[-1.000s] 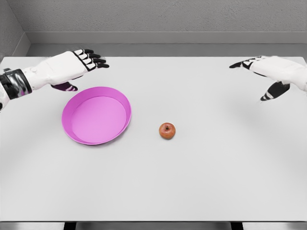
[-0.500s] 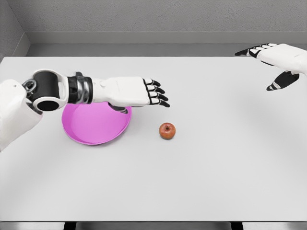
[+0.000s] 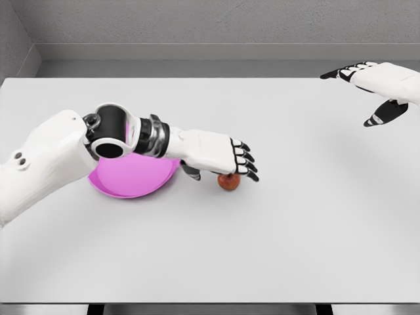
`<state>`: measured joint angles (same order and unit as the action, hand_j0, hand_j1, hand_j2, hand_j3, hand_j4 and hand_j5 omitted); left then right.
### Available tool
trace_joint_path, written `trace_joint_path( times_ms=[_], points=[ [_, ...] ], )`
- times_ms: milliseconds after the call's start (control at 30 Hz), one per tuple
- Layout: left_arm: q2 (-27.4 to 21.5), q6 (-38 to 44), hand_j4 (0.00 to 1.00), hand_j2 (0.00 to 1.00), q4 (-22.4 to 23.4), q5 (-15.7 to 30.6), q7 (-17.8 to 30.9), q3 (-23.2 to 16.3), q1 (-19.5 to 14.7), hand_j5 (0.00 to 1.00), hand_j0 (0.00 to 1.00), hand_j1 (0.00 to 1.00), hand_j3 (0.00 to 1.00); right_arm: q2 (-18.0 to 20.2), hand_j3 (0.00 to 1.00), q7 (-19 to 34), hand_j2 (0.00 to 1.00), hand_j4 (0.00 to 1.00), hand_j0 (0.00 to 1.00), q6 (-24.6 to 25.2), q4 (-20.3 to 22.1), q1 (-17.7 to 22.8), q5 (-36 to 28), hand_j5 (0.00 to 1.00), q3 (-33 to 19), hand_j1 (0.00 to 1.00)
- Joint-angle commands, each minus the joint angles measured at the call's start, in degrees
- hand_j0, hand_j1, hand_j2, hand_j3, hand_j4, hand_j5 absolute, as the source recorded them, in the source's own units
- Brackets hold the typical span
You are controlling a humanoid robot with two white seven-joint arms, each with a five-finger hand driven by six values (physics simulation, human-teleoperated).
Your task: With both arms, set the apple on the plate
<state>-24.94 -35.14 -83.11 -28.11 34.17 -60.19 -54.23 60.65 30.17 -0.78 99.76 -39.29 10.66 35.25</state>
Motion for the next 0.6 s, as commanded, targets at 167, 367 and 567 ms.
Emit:
trace_joint_path(
  times_ms=[167,367,567],
  points=[
    [4.90,0.14,1.00,1.00,6.29,-4.32,-3.58,-0.54,0.09,1.00,1.00,1.00,1.00,0.00,1.00,-0.02,1.00,1.00,1.00,-0.01,-0.01,0.00,-0.02,1.00,-0.09,1.00],
    [5.43,0.14,1.00,1.00,7.70,-5.55,-3.58,-1.77,0.09,1.00,1.00,1.00,1.00,0.09,1.00,-0.02,1.00,1.00,1.00,-0.01,-0.10,0.18,-0.02,1.00,-0.01,1.00],
    [5.43,0.14,1.00,1.00,7.70,-5.55,-3.05,-3.53,0.53,1.00,1.00,1.00,1.00,0.09,1.00,-0.02,1.00,1.00,1.00,-0.01,-0.01,0.18,-0.02,1.00,-0.01,1.00]
  ],
)
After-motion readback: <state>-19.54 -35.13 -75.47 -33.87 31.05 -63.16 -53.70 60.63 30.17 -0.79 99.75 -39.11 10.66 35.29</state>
